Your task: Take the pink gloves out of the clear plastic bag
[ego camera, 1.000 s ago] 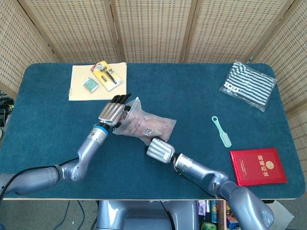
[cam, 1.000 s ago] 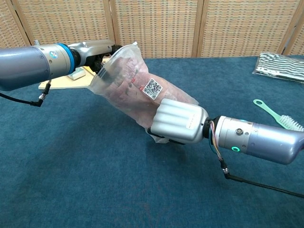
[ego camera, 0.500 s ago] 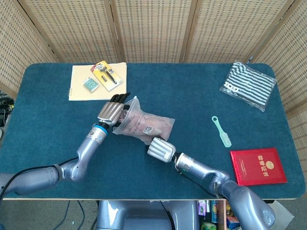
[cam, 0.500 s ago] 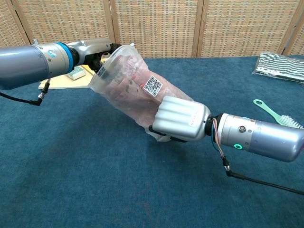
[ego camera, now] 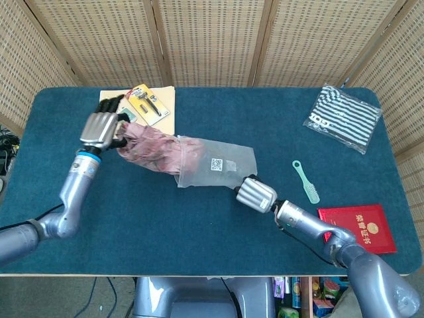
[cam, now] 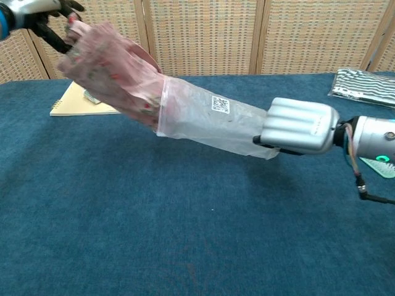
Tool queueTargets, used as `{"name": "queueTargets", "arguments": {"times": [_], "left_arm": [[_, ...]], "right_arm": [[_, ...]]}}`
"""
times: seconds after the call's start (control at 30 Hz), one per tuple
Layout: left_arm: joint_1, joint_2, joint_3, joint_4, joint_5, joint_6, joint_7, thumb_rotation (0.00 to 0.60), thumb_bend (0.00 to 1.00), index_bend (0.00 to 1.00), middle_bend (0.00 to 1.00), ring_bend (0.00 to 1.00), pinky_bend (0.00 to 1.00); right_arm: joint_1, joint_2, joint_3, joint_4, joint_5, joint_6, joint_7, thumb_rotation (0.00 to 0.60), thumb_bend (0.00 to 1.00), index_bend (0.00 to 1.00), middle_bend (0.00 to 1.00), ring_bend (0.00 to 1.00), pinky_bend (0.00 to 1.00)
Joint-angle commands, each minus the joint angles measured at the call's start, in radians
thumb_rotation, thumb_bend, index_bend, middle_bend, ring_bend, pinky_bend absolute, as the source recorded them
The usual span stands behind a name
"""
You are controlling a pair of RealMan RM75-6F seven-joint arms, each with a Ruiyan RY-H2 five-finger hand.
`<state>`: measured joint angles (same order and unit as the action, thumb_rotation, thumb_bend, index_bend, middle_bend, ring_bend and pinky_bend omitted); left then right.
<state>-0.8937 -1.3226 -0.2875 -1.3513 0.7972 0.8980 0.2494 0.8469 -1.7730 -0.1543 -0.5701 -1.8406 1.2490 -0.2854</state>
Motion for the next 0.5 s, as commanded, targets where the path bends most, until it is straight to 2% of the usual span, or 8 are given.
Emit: {"name": "queueTargets", "arguments": {"times": [0.03,0.17,0.37,0.4,0.43,0.47,0.5], "left_arm": [[0.075,0.093,-0.004,0.047,-0.006,-0.015,-0.083,0.6,0.48,0.79,0.0,0.0,0.0],[0.124,0.118,0.004,0.118,-0.005,-0.061,-0.166,0.6,0.48,0.79,0.0,0.0,0.0],[0.157,0.086,0.019,0.175,0.054,-0.097,-0.257,0.6,0.48,0.79,0.0,0.0,0.0],[0.16,0.08,0.021,0.178,0.062,-0.098,-0.265,0.6,0.48,0.75,0.0,0.0,0.0],[0.162,0.077,0.022,0.181,0.07,-0.098,-0.272,0.6,0.46,0.62,0.0,0.0,0.0],[0.164,0.075,0.025,0.182,0.078,-0.101,-0.278,0.6,0.41,0.47,0.0,0.0,0.0],[0.166,0.074,0.027,0.181,0.083,-0.106,-0.282,0.6,0.32,0.23,0.0,0.0,0.0]], "right_arm": [[-0.044,0.066,-0.009,-0.009,0.017,0.009,-0.011,0.6,0.78,0.76,0.91,0.78,0.99],[-0.073,0.097,-0.005,-0.007,0.036,0.001,-0.016,0.6,0.78,0.76,0.91,0.79,0.99],[-0.098,0.091,-0.006,-0.002,0.041,-0.003,-0.016,0.6,0.78,0.76,0.91,0.78,0.99],[-0.101,0.089,-0.005,-0.002,0.042,-0.002,-0.015,0.6,0.78,0.76,0.9,0.79,0.99],[-0.102,0.087,-0.004,-0.001,0.042,-0.001,-0.016,0.6,0.76,0.73,0.88,0.78,0.99],[-0.105,0.085,-0.002,-0.001,0.044,-0.001,-0.016,0.6,0.7,0.67,0.84,0.78,0.97],[-0.108,0.083,0.002,-0.002,0.049,-0.002,-0.02,0.6,0.51,0.51,0.75,0.73,0.91]]}}
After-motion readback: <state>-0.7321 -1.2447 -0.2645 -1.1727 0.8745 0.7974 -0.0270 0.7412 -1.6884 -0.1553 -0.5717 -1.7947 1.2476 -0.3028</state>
